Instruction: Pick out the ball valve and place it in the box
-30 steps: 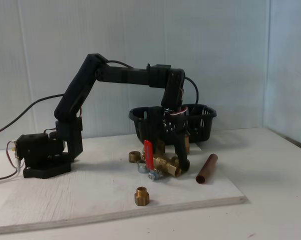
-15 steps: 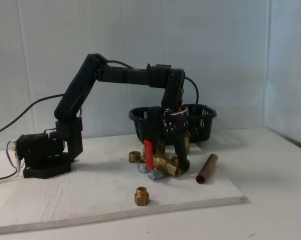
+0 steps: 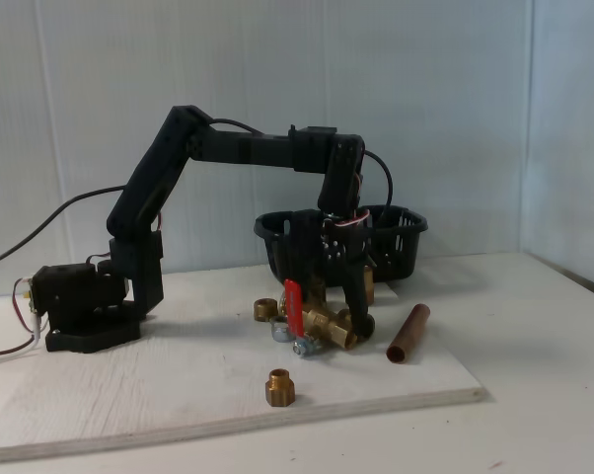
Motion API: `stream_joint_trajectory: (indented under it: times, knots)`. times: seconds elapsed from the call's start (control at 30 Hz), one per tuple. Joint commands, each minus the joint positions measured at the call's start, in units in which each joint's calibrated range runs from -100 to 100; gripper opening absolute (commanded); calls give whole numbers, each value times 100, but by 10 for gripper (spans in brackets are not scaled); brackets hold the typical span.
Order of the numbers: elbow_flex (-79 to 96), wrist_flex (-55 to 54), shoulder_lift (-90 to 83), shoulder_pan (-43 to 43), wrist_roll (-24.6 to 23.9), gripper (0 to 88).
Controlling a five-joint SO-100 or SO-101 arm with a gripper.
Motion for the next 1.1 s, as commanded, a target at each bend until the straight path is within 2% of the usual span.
stream_joint_trajectory:
  times: [0.0, 1.07]
  knots:
    - [-260, 60, -82, 42, 6, 188]
    - [-449, 69, -1218, -10, 21, 188]
